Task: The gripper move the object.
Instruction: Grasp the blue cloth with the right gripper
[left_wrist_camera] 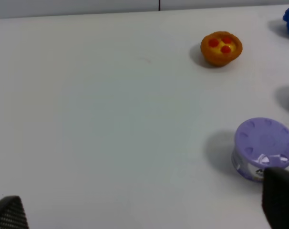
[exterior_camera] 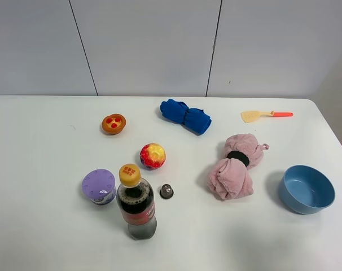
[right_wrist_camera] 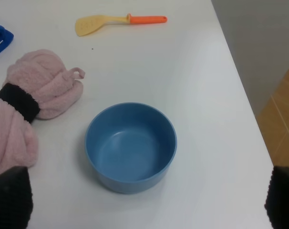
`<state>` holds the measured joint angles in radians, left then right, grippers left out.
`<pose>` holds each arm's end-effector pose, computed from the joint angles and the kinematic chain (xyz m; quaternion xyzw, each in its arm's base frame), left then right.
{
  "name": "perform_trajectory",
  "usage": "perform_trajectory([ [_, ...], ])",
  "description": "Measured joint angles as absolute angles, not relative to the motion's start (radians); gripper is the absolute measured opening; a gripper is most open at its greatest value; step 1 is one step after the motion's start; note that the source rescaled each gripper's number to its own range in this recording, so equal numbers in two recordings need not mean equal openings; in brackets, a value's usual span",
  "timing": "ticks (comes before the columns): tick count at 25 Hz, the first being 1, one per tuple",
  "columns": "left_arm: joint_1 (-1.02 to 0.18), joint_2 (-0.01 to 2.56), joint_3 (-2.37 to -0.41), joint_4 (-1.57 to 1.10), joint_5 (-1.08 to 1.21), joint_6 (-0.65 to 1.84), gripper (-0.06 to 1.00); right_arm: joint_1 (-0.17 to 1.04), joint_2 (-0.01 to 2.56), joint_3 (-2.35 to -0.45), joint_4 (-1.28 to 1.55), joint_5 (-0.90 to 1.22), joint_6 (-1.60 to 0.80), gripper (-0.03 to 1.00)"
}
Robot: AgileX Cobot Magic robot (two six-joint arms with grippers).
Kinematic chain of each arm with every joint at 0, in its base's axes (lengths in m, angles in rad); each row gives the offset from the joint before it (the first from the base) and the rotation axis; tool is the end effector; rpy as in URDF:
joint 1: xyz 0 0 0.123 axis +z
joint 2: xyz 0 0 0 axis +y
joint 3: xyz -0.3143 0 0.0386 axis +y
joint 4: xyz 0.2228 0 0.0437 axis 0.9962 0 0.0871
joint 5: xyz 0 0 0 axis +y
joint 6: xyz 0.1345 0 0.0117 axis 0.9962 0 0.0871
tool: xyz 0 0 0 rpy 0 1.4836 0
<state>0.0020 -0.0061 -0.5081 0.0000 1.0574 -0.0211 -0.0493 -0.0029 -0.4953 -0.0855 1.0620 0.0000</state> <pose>-0.0208 0.0000 0.2478 -0.0098 0.8486 -0.0051 0.5290 -0.0203 -0.0091 0.2439 0.0227 0.8530 -0.0555 0.5185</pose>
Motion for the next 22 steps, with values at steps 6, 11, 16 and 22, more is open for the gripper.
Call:
perform_trajectory([
  [6,0.002,-0.006,-0.508,0.000,1.057,-0.021,1.00,-0.049,-0.003,-0.495,-0.085,1.062,0.000,1.00],
  [11,0.002,-0.006,-0.508,0.000,1.057,-0.021,1.00,-0.049,-0.003,-0.495,-0.085,1.062,0.000,1.00],
  [16,0.002,-0.006,-0.508,0.000,1.057,-0.021,1.00,-0.049,-0.003,-0.495,-0.085,1.062,0.000,1.00],
  [22,0.002,-0.006,-0.508,0.000,1.057,-0.021,1.00,-0.029,0.088,-0.507,-0.084,1.048,0.000,1.00],
])
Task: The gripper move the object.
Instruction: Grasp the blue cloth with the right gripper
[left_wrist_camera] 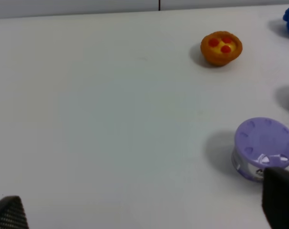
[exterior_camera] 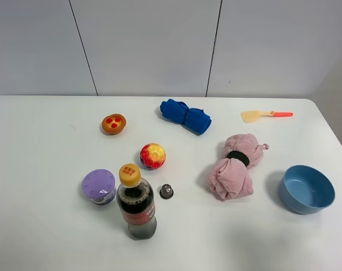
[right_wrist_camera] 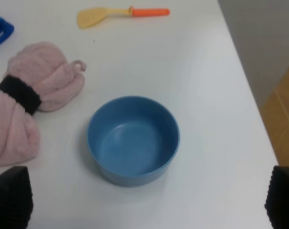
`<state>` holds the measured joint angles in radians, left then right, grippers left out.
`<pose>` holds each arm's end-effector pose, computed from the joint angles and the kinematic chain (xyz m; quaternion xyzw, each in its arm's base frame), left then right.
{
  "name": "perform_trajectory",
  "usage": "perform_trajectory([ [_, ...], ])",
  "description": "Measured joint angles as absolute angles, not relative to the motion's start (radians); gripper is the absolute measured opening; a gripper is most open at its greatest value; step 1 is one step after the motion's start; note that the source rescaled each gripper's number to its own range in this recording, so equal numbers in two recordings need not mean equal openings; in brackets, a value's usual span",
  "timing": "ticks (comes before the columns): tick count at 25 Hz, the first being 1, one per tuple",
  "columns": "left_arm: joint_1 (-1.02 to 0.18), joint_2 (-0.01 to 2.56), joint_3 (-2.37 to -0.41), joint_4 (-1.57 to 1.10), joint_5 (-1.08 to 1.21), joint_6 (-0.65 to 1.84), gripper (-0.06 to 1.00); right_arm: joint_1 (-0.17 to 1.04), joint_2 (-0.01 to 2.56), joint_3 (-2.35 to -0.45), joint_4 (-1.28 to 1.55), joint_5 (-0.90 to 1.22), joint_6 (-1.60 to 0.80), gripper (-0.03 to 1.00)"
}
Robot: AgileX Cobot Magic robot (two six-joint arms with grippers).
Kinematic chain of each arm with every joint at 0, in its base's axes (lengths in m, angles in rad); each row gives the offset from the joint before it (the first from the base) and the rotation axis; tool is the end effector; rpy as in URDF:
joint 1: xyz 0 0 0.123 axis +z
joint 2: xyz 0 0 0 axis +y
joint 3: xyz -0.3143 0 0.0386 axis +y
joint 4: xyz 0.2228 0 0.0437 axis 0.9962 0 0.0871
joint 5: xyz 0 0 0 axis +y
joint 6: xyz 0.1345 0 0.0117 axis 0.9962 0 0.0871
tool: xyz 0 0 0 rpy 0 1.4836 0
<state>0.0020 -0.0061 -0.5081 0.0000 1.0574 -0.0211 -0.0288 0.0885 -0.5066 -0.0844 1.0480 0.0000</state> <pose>-0.0208 0.0000 0.2478 -0.0098 0.8486 -0.0051 0.5290 -0.0087 -0.0096 0.2502 0.0122 0.8699 -0.0493 0.4906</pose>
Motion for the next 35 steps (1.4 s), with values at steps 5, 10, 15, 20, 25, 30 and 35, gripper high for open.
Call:
perform_trajectory([
  [5,0.002,-0.006,-0.508,0.000,1.057,-0.021,1.00,0.034,0.390,-0.646,-0.024,0.883,-0.006,1.00],
  [10,0.002,-0.006,-0.508,0.000,1.057,-0.021,1.00,0.105,0.808,-0.880,0.000,0.792,-0.094,1.00],
  [15,0.002,-0.006,-0.508,0.000,1.057,-0.021,1.00,0.115,1.205,-1.157,0.029,0.752,-0.177,1.00],
  [20,0.002,-0.006,-0.508,0.000,1.057,-0.021,1.00,0.153,1.530,-1.415,0.101,0.787,-0.307,1.00],
  [25,0.002,-0.006,-0.508,0.000,1.057,-0.021,1.00,0.203,1.818,-1.633,0.140,0.836,-0.339,0.98],
  [30,0.002,-0.006,-0.508,0.000,1.057,-0.021,1.00,0.240,2.037,-1.782,0.195,0.868,-0.372,0.97],
  [35,0.002,-0.006,-0.508,0.000,1.057,-0.021,1.00,0.247,2.207,-1.882,0.235,0.887,-0.429,0.97],
])
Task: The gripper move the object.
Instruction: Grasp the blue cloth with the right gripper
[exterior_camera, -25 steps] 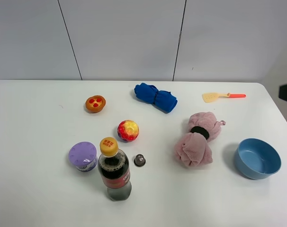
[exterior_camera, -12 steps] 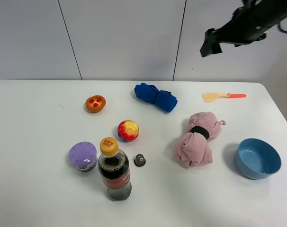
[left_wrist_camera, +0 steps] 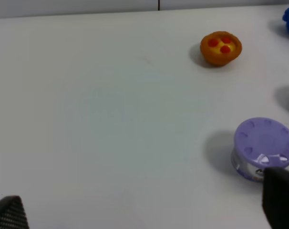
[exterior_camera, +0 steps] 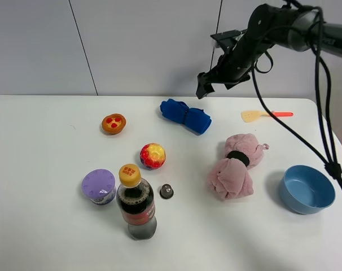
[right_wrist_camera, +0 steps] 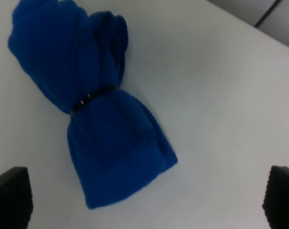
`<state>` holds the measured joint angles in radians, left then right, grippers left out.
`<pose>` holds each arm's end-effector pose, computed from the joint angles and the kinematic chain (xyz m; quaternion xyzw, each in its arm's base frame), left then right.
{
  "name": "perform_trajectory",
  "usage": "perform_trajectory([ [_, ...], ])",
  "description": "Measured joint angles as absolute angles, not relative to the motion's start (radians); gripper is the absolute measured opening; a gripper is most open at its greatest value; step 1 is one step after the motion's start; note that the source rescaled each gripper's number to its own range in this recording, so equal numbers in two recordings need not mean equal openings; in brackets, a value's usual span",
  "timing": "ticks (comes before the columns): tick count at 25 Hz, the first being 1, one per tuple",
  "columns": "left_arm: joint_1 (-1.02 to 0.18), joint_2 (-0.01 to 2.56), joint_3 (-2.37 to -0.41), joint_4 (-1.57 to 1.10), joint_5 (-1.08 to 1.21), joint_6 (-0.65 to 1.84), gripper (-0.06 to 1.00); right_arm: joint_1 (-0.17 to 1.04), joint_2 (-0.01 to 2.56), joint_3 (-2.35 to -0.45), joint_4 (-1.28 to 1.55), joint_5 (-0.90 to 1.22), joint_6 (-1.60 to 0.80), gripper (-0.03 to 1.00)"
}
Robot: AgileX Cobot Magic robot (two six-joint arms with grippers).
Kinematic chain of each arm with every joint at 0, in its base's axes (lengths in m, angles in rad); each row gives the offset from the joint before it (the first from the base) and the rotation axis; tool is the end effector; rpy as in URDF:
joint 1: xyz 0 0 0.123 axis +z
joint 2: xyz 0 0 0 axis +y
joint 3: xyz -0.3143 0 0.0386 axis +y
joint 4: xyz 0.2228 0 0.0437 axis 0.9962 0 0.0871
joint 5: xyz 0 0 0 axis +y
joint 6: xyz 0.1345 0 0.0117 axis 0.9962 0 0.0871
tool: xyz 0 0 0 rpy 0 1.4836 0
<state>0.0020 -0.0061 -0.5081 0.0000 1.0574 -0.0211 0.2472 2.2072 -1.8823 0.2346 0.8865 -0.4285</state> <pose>-0.0208 0.0000 0.2478 -0.0098 0.8486 -0.0051 0.5290 0.4807 0.1464 0.2041 -0.2719 0.9310 0.0845 0.2285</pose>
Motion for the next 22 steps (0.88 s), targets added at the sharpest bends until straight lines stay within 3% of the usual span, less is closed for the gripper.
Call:
perform_trajectory([
  [18,0.002,-0.006,-0.508,0.000,1.057,-0.021,1.00,0.317,2.468,-2.060,0.247,0.944,-0.549,0.93],
  [20,0.002,-0.006,-0.508,0.000,1.057,-0.021,1.00,0.319,2.477,-2.060,0.227,0.944,-0.549,0.86],
  [22,0.002,-0.006,-0.508,0.000,1.057,-0.021,1.00,0.319,2.483,-2.060,0.219,0.945,-0.547,0.68],
])
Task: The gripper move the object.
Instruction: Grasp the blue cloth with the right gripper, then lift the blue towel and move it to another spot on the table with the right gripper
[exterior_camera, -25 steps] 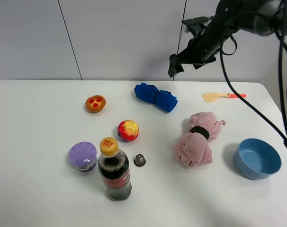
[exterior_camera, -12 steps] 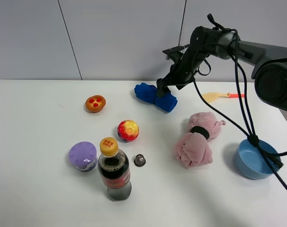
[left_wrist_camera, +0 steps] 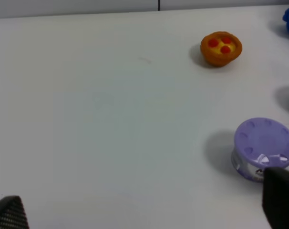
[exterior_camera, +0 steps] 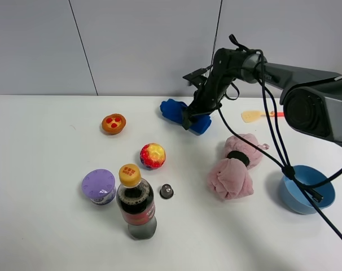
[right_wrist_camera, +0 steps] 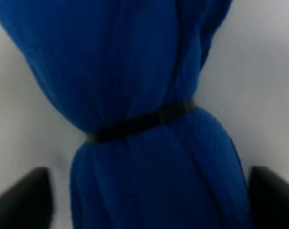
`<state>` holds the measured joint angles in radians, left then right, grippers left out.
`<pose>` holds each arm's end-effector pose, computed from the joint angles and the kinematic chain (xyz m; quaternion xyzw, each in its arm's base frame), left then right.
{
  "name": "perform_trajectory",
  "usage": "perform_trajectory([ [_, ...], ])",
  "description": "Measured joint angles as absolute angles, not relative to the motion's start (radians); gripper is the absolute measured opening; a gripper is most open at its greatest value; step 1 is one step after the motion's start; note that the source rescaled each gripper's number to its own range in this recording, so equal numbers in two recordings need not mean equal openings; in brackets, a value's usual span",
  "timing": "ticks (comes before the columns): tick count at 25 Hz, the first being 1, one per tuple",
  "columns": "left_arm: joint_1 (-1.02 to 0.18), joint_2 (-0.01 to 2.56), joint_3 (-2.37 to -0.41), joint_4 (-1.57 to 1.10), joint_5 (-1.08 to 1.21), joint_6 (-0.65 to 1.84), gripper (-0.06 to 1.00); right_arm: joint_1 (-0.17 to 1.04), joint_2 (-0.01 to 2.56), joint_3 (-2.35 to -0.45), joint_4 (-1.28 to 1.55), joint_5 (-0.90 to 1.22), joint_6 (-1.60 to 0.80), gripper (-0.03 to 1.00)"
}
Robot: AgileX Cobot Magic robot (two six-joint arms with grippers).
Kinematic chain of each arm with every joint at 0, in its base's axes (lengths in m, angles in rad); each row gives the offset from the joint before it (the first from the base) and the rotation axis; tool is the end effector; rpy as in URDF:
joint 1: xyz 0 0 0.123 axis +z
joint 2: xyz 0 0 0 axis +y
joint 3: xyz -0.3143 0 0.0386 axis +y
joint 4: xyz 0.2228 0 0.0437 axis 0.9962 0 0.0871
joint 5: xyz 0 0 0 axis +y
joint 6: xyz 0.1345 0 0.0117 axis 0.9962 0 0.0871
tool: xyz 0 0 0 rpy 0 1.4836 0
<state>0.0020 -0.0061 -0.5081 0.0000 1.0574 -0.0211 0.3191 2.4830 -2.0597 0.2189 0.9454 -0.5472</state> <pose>-0.0208 0.0000 0.2478 -0.0098 0.8486 -0.0051 0.5290 0.4983 0.1897 0.1062 -0.3670 0.9140 0.0799 0.1534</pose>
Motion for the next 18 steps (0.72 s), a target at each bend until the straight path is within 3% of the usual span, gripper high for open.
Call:
perform_trajectory([
  [3,0.002,-0.006,-0.508,0.000,1.057,-0.021,1.00,0.319,2.485,-2.061,0.216,0.954,-0.538,0.14],
  [4,0.002,-0.006,-0.508,0.000,1.057,-0.021,1.00,0.319,2.485,-2.063,0.215,0.958,-0.529,0.00],
  [12,0.002,-0.006,-0.508,0.000,1.057,-0.021,1.00,0.319,2.441,-2.066,0.207,1.028,-0.449,0.00],
  [18,0.002,-0.006,-0.508,0.000,1.057,-0.021,1.00,0.319,2.271,-2.066,0.206,1.080,-0.416,0.00],
])
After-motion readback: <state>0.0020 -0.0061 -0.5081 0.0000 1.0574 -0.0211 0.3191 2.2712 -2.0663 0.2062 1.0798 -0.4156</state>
